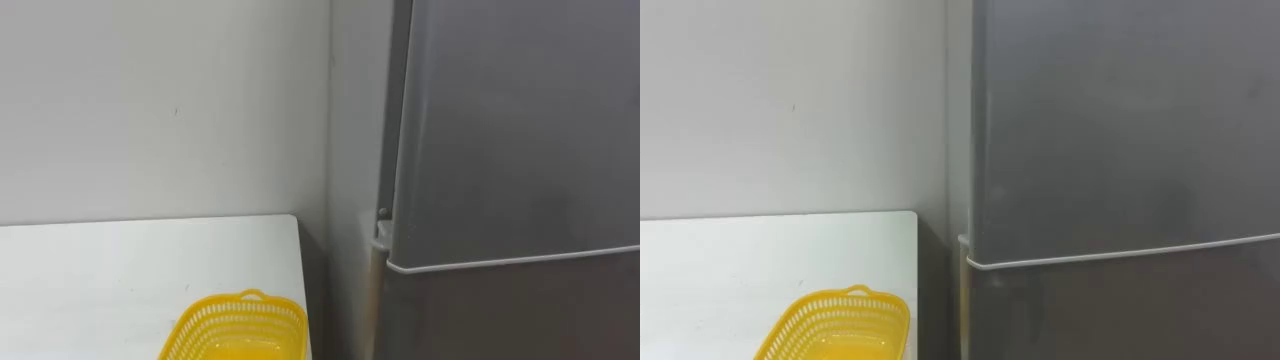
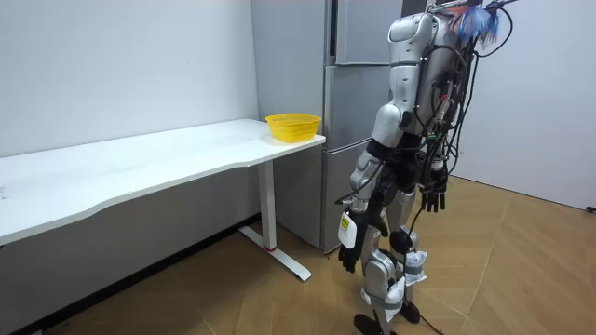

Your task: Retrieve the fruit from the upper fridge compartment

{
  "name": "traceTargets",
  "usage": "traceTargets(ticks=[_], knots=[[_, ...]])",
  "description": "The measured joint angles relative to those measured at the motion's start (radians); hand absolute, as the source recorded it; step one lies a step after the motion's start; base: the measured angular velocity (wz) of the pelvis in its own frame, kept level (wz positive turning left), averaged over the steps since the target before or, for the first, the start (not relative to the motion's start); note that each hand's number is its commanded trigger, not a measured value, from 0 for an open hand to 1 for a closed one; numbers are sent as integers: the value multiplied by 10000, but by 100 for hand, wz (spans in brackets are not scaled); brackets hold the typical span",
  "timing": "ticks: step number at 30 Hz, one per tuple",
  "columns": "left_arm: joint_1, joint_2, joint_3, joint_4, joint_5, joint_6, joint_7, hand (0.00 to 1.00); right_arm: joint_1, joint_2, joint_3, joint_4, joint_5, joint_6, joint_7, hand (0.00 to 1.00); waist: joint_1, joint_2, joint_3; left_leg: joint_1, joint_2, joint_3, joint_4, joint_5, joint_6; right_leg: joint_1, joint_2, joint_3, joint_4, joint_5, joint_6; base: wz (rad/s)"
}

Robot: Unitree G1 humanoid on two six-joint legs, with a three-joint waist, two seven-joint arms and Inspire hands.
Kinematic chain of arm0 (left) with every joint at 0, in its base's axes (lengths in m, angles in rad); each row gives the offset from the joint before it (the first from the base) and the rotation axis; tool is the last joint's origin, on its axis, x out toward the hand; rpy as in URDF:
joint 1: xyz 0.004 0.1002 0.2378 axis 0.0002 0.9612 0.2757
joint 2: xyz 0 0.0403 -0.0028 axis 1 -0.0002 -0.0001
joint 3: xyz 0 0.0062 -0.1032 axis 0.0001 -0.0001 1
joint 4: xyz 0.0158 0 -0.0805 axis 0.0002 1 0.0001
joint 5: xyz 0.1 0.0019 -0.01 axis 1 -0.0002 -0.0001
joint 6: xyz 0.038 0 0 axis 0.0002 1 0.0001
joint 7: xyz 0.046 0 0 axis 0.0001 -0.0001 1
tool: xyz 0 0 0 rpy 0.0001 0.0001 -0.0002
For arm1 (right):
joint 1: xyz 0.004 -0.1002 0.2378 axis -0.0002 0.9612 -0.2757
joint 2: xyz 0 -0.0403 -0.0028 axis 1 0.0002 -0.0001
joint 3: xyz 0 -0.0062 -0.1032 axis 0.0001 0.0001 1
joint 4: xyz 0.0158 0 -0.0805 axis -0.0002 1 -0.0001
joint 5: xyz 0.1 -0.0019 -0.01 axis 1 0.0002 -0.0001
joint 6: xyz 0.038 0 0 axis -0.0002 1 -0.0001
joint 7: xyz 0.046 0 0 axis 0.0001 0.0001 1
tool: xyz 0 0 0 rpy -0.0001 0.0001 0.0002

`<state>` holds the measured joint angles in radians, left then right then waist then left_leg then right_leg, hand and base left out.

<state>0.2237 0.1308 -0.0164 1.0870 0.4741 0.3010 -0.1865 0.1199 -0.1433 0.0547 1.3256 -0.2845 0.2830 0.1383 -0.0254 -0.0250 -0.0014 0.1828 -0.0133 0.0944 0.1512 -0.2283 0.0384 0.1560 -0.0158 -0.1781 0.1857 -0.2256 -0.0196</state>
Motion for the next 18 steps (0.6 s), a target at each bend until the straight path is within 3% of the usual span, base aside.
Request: traceTargets(ticks=[18], knots=[[-202,3,31,27,-9,53,-8,0,-6,-3,-56,34,-590,15,175,0,15,-52,-16,-142,8,112,12,1,1,-196,16,144,30,9,-3,-1]])
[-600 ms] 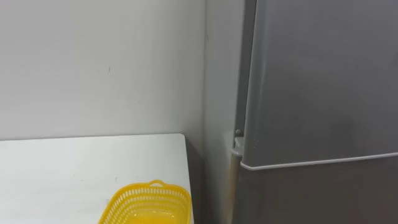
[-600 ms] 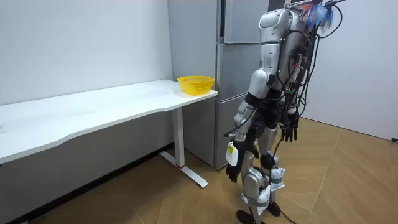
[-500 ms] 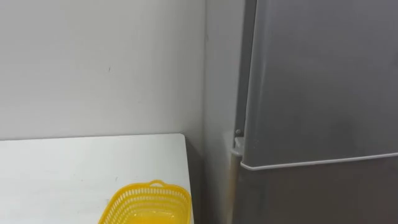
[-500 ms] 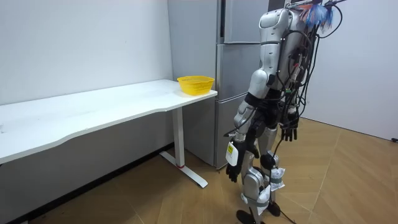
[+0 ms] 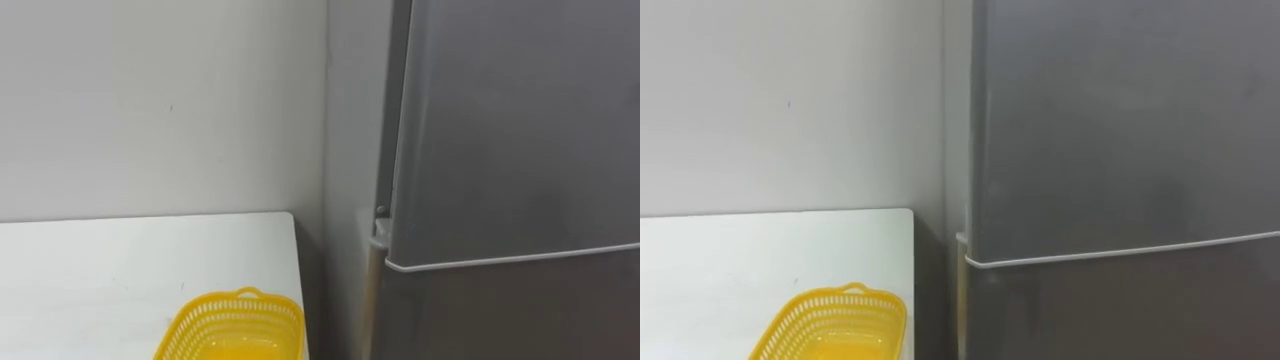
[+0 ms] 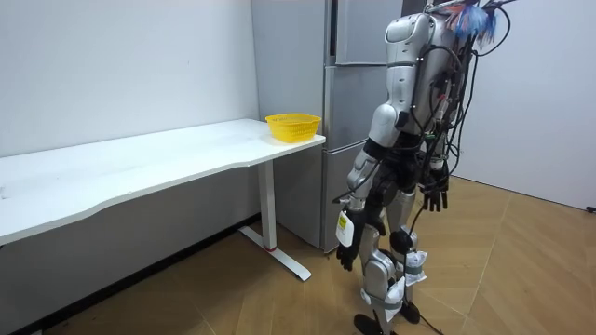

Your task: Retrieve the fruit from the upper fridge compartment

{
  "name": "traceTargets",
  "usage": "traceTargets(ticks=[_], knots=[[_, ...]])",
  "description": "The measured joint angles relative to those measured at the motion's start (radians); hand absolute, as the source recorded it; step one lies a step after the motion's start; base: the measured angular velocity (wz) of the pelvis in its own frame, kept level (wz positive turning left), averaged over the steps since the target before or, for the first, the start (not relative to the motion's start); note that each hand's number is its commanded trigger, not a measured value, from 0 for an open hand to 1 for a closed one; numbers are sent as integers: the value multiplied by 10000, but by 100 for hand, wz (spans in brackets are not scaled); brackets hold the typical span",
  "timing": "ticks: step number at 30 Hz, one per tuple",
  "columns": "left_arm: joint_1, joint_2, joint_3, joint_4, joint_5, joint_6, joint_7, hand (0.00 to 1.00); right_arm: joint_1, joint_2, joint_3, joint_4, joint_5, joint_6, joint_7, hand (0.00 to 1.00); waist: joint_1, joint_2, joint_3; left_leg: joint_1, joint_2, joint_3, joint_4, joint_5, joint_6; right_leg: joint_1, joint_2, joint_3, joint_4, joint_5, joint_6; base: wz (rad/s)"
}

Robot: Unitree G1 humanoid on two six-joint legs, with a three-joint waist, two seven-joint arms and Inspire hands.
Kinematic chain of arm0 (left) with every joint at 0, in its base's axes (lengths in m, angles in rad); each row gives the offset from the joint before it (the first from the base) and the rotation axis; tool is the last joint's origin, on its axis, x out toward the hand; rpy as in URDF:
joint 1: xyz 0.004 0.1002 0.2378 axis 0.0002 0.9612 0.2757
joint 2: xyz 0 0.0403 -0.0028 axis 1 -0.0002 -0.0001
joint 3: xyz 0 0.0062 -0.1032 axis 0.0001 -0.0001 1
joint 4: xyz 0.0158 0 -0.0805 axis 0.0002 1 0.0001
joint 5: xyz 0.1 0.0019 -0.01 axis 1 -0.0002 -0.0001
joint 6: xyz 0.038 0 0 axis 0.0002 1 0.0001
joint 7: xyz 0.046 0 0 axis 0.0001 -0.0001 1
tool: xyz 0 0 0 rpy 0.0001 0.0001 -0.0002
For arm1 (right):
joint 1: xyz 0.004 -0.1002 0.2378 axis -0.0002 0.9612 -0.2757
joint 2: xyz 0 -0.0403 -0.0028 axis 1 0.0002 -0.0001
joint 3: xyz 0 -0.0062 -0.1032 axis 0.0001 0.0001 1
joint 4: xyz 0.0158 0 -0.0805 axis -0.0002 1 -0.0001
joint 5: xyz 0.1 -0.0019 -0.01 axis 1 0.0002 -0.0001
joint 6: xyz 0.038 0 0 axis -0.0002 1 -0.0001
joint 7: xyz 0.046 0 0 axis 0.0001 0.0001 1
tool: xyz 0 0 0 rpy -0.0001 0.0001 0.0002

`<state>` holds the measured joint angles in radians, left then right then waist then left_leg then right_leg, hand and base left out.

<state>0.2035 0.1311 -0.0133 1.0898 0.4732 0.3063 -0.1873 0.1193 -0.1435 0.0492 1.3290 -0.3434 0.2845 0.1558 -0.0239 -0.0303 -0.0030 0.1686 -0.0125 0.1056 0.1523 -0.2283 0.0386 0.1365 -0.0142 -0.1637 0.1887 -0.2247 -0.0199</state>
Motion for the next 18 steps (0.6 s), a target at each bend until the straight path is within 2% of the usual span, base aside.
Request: traceTargets(ticks=[8,13,18], knots=[[-203,-26,102,410,-399,-64,231,0,-29,21,-47,-18,235,-11,-128,0,21,43,-3,-13,-2,-1,36,0,0,7,-12,-10,-20,-2,2,0],[-155,-49,376,430,-1975,-83,646,0,-139,42,-107,98,266,-23,-273,0,33,124,8,-16,3,-23,122,-1,-1,44,-6,-3,-26,-3,-1,0],[98,-53,1239,732,-3907,-215,1151,0,-167,40,-194,63,261,-70,-291,0,54,236,22,-11,6,-105,121,-40,3,57,-2,-57,5,-4,-2,2]])
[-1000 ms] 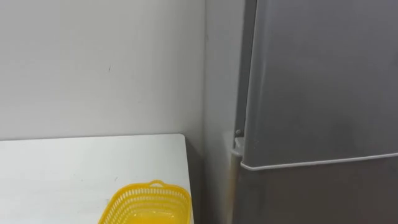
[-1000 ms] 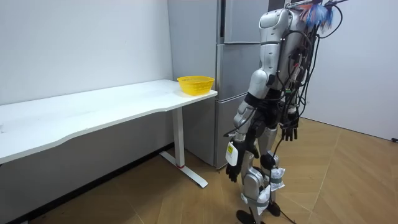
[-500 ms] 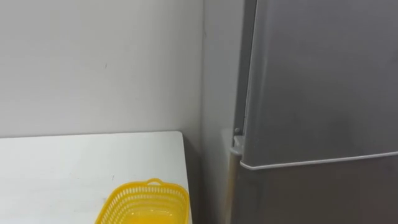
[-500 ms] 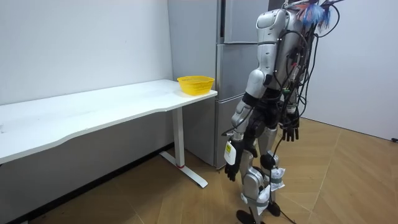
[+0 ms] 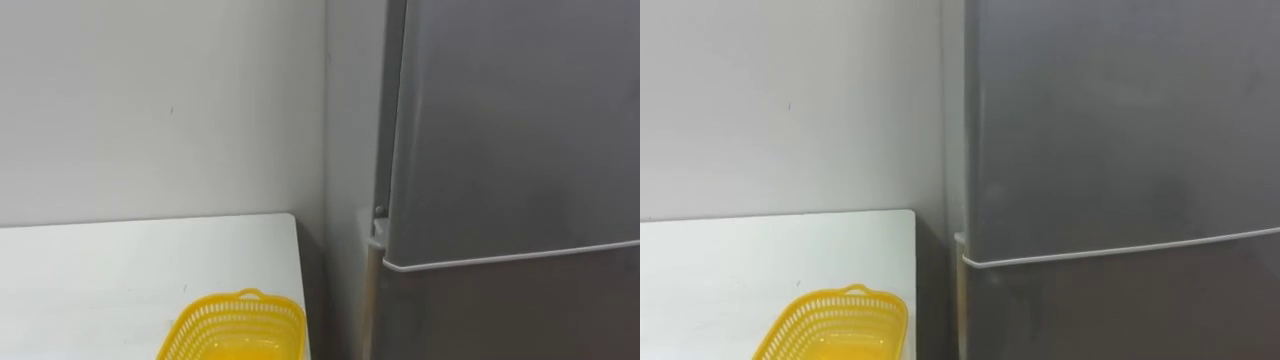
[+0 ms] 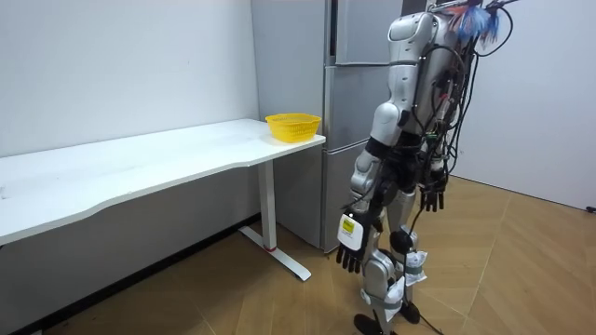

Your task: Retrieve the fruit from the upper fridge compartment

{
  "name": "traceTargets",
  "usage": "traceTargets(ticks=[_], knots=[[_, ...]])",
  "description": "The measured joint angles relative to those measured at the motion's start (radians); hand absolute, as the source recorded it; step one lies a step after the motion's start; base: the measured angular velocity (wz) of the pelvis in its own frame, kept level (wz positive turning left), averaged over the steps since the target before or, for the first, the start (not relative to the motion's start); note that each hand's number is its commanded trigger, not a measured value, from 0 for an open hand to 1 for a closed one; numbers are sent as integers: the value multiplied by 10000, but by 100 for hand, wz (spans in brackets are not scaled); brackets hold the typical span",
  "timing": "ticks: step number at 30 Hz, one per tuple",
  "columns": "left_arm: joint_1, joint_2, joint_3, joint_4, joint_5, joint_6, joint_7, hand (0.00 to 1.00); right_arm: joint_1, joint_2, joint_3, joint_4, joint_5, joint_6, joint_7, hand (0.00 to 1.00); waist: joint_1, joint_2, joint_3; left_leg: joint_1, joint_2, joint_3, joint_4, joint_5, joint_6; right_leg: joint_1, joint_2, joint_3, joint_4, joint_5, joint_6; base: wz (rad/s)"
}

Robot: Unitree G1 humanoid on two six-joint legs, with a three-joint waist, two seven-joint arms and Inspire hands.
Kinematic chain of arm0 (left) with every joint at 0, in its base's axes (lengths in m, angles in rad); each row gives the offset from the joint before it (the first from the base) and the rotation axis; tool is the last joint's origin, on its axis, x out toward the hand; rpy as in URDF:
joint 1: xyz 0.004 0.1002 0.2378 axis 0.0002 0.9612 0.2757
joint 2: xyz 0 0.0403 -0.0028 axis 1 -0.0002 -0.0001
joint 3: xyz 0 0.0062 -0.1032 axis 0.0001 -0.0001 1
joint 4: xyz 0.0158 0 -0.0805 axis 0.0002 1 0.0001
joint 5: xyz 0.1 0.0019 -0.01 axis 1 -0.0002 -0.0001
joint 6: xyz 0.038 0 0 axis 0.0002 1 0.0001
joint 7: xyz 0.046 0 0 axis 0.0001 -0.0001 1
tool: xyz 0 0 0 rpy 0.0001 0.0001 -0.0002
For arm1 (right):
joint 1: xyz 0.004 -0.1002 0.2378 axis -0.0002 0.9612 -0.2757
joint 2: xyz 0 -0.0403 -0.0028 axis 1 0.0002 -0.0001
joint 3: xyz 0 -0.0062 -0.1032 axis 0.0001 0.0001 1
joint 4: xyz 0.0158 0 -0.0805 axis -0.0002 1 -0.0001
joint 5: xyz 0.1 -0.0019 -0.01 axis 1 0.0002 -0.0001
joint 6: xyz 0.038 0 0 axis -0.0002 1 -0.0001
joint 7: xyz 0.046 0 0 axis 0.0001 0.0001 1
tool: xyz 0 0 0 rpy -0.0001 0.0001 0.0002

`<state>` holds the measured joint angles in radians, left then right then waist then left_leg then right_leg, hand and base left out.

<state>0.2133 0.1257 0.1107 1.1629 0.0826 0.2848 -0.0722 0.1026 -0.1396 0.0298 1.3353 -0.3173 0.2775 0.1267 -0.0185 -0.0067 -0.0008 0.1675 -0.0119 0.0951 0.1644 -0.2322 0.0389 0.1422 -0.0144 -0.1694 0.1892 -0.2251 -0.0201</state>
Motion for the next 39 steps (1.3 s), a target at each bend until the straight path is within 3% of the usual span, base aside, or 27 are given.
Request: traceTargets(ticks=[8,10,13,16,18,21,23,29,32,37,39], knots=[[351,6,1631,-23,-2350,-207,1346,0,-31,-38,-552,62,435,-75,-168,0,192,84,1,6,-14,-32,-1,-3,5,59,-23,-103,-25,12,10,1],[263,11,2034,-37,-2992,-474,1750,0,-35,-59,-663,122,509,-101,-184,0,251,132,0,7,-14,-63,-11,-3,5,63,-23,-119,-25,12,10,3],[225,-5,2425,-396,-4929,-749,2529,0,-44,-113,-633,121,881,-212,-213,0,279,167,-1,9,-15,-106,-10,-3,5,70,-36,-200,-19,6,2,3],[218,-158,3113,-1444,-6823,-993,3514,0,-46,-128,-668,115,1217,-265,-265,0,365,113,-9,-57,-16,-159,-15,-2,3,8,-48,-269,8,-8,-14,3],[99,-186,3618,-2056,-8243,-1375,4260,0,-47,-161,-918,73,1323,-348,-314,0,554,52,-11,-117,-16,-171,-3,-1,1,-57,-43,-261,29,-9,-16,0],[20,-167,3916,-2574,-9585,-1933,4970,0,-37,-212,-1021,-33,1331,-549,-526,0,808,-7,-36,-179,-19,-142,12,-1,1,-210,-45,-237,153,-7,-18,-7],[124,-168,4055,-3187,-10163,-2097,5468,0,-13,-216,-1161,-90,1336,-696,-579,0,917,-53,-39,-170,-26,-154,21,-1,1,-215,-46,-245,156,-7,-18,-3],[285,-160,4375,-4745,-10329,-2930,7139,0,58,-238,-1427,-475,1144,-1156,-713,0,1123,-4,-92,-191,-31,-186,27,-4,3,-244,-62,-255,141,-7,-15,1],[405,-140,4450,-6166,-10325,-3284,8152,0,190,-255,-1427,-662,1164,-1354,-846,0,1119,86,-103,-242,-38,-226,30,-8,2,-255,-63,-268,148,-7,-17,0],[189,244,4939,-8144,-9821,-3964,9625,0,560,-297,-1502,-948,1150,-1525,-944,0,1083,269,-143,-239,-47,-256,38,-5,1,-286,-45,-235,155,-6,-19,-1],[60,638,5303,-8983,-9407,-4253,10078,0,572,-305,-1634,-949,1149,-1580,-932,0,1080,310,-147,-262,-39,-255,36,2,-3,-371,-35,-206,192,4,-35,-10]])
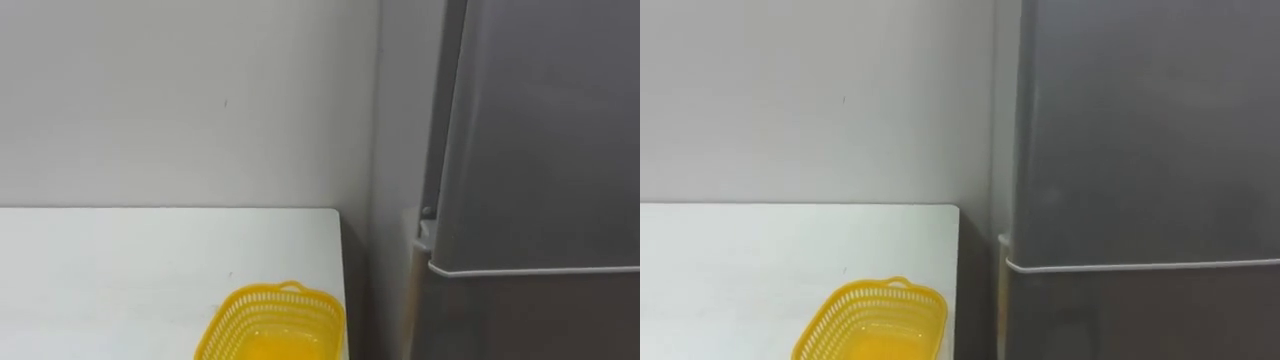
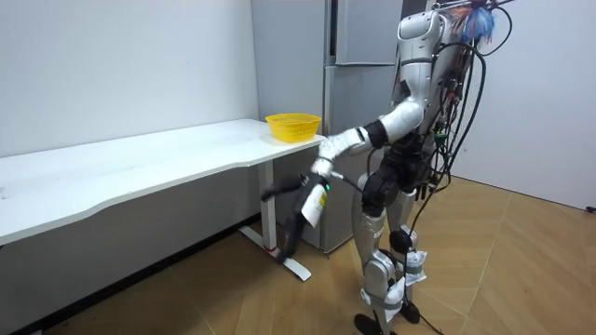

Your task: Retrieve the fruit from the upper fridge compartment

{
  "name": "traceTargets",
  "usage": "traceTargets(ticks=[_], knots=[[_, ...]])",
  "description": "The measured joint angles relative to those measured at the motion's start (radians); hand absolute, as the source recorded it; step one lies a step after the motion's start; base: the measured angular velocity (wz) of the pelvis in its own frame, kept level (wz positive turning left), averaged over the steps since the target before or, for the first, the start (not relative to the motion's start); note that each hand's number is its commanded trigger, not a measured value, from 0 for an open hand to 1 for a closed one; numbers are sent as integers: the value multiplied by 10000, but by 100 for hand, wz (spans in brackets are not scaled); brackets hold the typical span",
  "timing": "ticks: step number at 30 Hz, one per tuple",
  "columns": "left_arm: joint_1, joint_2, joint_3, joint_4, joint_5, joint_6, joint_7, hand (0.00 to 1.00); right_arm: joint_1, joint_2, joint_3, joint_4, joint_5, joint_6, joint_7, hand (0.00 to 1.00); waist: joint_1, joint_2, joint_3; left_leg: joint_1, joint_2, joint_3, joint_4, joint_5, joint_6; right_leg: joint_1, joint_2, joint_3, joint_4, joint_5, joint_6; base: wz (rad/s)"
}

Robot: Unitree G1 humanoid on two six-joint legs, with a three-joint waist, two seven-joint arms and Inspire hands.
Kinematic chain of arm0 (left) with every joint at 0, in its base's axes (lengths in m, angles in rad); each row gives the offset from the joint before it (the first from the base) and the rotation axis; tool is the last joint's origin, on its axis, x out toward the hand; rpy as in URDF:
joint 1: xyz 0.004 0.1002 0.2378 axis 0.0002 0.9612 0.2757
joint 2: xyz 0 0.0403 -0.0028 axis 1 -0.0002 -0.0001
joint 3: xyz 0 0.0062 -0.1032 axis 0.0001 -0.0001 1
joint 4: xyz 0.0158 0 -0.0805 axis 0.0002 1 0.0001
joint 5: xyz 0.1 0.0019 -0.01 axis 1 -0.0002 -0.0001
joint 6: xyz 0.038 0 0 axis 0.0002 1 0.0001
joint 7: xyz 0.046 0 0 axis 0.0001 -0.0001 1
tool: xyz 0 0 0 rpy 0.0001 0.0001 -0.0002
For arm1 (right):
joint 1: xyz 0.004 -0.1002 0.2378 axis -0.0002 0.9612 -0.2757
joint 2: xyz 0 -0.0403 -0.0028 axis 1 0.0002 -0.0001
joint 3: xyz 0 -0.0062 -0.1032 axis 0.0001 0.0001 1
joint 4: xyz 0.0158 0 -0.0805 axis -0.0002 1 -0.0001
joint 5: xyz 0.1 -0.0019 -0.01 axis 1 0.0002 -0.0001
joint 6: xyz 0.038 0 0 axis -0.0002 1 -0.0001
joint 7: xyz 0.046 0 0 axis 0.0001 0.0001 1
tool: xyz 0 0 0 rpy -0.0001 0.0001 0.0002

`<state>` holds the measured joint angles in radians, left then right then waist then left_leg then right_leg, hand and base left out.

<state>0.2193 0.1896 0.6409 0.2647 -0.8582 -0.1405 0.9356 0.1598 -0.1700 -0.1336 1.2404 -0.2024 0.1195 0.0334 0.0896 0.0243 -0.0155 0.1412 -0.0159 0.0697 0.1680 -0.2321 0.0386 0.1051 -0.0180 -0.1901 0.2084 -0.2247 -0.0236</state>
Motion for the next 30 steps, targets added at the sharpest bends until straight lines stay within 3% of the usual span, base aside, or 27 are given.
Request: traceTargets(ticks=[3,7,10,13,15,17,20,26,30], knots=[[-261,512,269,-1138,202,-196,450,0,60,-67,-78,-1,-1,-19,8,0,-9,41,9,-3,-8,-15,5,1,1,-2,3,4,-2,1,0,-2],[-299,546,179,-3461,1516,-212,511,0,119,-44,-59,56,-293,-88,143,0,-105,72,31,38,-7,24,2,-2,4,38,14,73,-32,9,8,-3],[-327,566,-138,-4986,1650,-181,273,0,170,-14,9,108,-285,-78,206,0,-266,46,58,-1,-28,-123,1,-2,4,93,-1,-12,-53,20,13,12],[-558,613,-383,-6253,1999,-180,-464,0,165,-18,21,267,-302,-42,414,0,-453,37,142,-67,-24,-170,17,-2,4,52,-1,-59,-56,16,10,1],[-609,613,-799,-7082,2108,-178,-1119,0,164,-18,32,287,-433,29,629,0,-653,91,156,-92,-20,-169,44,-1,3,61,-4,-68,-44,17,10,3],[-675,615,-1173,-7351,2524,-164,-1864,0,161,-13,-76,286,-748,34,858,0,-865,135,193,-104,-22,-175,62,0,2,70,-11,-75,-37,16,10,0],[-1243,642,-1757,-7554,2783,-60,-2989,0,143,7,-53,273,-985,37,1138,0,-1060,111,230,-161,-21,-178,162,0,2,5,-9,-46,-48,12,3,0],[-2239,700,-2772,-8074,2828,634,-5451,0,158,12,-106,275,-1200,146,1399,0,-1378,137,210,-381,-3,-73,236,2,2,-230,9,104,-27,19,-7,-5],[-2797,1074,-3394,-8079,2549,1032,-6910,0,175,-1,-177,384,-1211,267,1622,0,-1699,119,228,-431,-5,-132,305,3,1,-203,-7,-8,-48,21,-9,4]])
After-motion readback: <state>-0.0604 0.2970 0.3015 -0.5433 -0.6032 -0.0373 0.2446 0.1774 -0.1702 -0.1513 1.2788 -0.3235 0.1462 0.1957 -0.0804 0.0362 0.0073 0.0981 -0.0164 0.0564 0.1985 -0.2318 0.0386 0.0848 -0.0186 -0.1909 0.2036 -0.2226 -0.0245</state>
